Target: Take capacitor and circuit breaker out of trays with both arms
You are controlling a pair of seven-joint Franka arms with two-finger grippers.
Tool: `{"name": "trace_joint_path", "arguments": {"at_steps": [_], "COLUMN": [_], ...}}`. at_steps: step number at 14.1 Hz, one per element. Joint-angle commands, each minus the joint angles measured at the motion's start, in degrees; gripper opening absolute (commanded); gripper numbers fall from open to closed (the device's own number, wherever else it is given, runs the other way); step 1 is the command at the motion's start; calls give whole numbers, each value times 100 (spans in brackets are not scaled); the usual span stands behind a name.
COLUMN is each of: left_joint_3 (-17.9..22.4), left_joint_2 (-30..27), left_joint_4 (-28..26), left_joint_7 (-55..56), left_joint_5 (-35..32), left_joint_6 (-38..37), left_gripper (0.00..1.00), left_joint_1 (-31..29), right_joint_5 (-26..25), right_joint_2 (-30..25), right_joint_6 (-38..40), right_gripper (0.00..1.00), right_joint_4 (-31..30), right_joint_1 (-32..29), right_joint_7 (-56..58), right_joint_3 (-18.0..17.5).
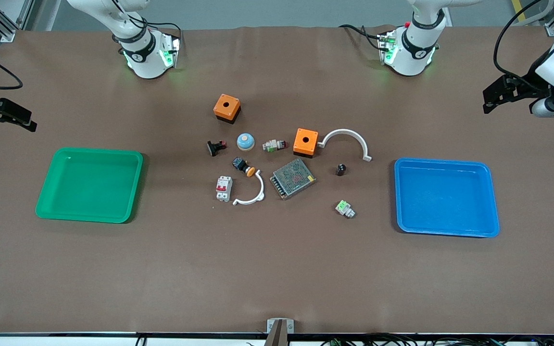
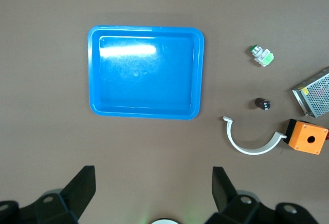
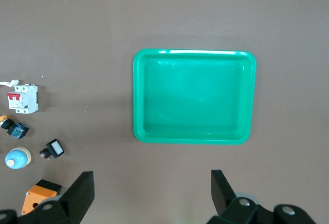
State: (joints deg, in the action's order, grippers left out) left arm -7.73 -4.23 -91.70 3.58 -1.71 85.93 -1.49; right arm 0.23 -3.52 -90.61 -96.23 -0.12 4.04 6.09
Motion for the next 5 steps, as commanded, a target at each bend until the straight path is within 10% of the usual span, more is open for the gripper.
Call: {"name": "trace_joint_path", "arguments": {"at_steps": [1,5], "left_joint_3": [-18,0], "left_joint_2": [-17,115], "left_joint_4": [20,231], "left_joint_7": [-32,-50], "left_joint_5": [48,4], "left_joint_6": [11,3], "left_gripper": [100,100], "left_joint_1": [-45,-45], "right_joint_5": [-102,-102], "right_joint_2": [-281,-272], "right_joint_6": [-89,-159], "right_gripper": [100,100], "right_joint_4": [-300,-300], "right_joint_1": [-76,-67], "right_joint_7": [70,105], "right_joint_3": [-82,-82]}}
